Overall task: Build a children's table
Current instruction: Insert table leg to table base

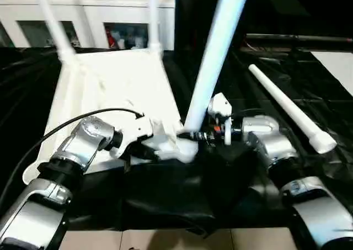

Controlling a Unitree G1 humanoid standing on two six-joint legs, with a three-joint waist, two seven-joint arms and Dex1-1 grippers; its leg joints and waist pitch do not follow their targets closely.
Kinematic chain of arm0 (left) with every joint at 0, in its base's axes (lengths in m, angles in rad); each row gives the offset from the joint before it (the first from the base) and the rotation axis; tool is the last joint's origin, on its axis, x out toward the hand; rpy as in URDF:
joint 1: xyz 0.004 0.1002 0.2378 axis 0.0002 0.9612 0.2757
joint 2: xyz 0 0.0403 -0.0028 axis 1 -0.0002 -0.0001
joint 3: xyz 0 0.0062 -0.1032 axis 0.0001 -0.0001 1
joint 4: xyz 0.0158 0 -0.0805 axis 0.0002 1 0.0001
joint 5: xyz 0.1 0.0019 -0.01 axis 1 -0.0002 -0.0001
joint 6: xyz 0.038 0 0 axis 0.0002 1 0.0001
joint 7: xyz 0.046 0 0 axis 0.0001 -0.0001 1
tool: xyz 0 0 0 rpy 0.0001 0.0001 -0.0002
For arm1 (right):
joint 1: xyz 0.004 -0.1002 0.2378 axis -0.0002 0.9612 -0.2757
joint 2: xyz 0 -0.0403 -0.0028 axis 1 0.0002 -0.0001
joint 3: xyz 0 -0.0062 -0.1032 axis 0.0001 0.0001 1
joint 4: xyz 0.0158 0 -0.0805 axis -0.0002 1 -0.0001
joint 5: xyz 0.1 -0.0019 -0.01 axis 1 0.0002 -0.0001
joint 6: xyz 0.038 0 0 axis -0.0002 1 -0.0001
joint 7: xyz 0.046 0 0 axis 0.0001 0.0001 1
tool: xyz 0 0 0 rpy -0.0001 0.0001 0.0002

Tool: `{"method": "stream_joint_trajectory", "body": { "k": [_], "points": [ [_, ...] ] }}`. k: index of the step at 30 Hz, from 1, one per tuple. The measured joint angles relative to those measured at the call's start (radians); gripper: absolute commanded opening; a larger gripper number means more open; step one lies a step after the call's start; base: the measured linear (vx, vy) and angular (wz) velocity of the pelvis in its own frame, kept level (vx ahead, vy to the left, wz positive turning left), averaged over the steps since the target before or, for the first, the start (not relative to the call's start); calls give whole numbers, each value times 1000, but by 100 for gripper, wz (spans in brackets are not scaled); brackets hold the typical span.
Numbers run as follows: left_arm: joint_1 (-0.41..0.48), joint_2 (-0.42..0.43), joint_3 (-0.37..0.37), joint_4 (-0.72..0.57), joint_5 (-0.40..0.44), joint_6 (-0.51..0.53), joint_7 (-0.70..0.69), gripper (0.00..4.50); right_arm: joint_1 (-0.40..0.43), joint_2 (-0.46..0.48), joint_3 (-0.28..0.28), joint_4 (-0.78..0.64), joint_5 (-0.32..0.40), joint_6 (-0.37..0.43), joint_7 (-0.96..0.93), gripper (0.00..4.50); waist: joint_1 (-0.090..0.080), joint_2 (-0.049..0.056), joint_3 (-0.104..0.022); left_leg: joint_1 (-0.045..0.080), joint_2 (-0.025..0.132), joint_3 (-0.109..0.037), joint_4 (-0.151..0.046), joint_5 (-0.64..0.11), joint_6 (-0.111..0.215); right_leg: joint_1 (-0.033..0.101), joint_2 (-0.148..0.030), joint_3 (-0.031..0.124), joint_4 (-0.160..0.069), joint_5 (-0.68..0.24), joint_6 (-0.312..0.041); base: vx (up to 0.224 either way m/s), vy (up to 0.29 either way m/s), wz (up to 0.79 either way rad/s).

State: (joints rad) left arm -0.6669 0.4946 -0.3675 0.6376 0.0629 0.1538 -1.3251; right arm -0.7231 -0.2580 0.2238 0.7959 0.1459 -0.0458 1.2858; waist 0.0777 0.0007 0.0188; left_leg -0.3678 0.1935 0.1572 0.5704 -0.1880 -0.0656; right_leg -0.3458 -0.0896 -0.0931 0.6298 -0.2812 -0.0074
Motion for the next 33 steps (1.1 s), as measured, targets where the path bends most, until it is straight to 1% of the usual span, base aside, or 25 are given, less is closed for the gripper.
{"method": "stream_joint_trajectory", "body": {
  "k": [2,5,9,17,21,22,25,26,28,29,31,33],
  "points": [
    [0,0,-4,0,2,-4,-5,0,2,-3,7,-2,-1,0,13,184,6,-5,-3,0,0,0,0,0,0,0,0,0,0,0,0,0,0,0],
    [0,0,-6,2,2,-5,-10,0,8,-3,7,-2,-1,-8,17,184,8,-9,-5,1,0,1,0,0,0,0,0,1,0,0,0,0,0,0],
    [0,1,-6,3,3,-4,-13,0,16,-2,6,-1,1,-30,17,184,8,-10,-6,1,0,2,0,0,0,0,0,2,0,0,0,0,0,0],
    [0,2,-6,8,3,-10,-21,0,25,-1,4,-1,4,-45,19,184,8,-12,-7,2,0,2,0,0,0,1,0,2,0,0,0,0,0,0],
    [0,7,-6,15,2,-10,-22,0,25,15,1,15,4,-53,-13,184,5,-12,-8,4,1,2,0,0,-1,2,0,2,1,0,0,0,0,0],
    [0,9,-5,22,3,-8,-22,0,25,30,-3,26,4,-55,-37,184,4,-12,-8,5,1,2,0,-1,-2,2,1,2,1,0,0,0,0,0],
    [-13,4,14,58,19,23,33,0,19,94,-30,87,4,-62,-208,184,-21,-13,-6,16,4,3,-2,0,-11,10,3,3,2,2,-2,0,0,0],
    [-13,-5,21,65,22,37,64,0,18,112,-44,106,4,-62,-278,184,-29,-12,-4,19,5,5,-2,0,-13,13,2,4,1,4,-6,-61,1,-8],
    [-16,-27,31,70,24,66,114,0,11,137,-62,121,4,-60,-397,184,-43,-11,-3,20,4,6,-2,0,-13,13,1,4,0,3,-5,-65,16,-11],
    [-18,-37,37,75,26,77,133,0,10,144,-68,124,4,-58,-437,184,-45,-10,-2,20,4,6,-2,0,-13,13,1,4,-1,3,-5,0,0,0],
    [-37,-84,49,88,31,131,222,0,-1,176,-95,148,4,-47,-600,184,-48,-8,-1,20,4,6,-2,0,-13,10,1,5,-3,4,-6,0,0,0],
    [-54,-128,59,94,32,182,301,0,-13,199,-115,167,3,-37,-732,184,-48,-6,1,19,4,8,-2,0,-13,4,1,7,-3,7,-7,0,0,0]
  ]
}}
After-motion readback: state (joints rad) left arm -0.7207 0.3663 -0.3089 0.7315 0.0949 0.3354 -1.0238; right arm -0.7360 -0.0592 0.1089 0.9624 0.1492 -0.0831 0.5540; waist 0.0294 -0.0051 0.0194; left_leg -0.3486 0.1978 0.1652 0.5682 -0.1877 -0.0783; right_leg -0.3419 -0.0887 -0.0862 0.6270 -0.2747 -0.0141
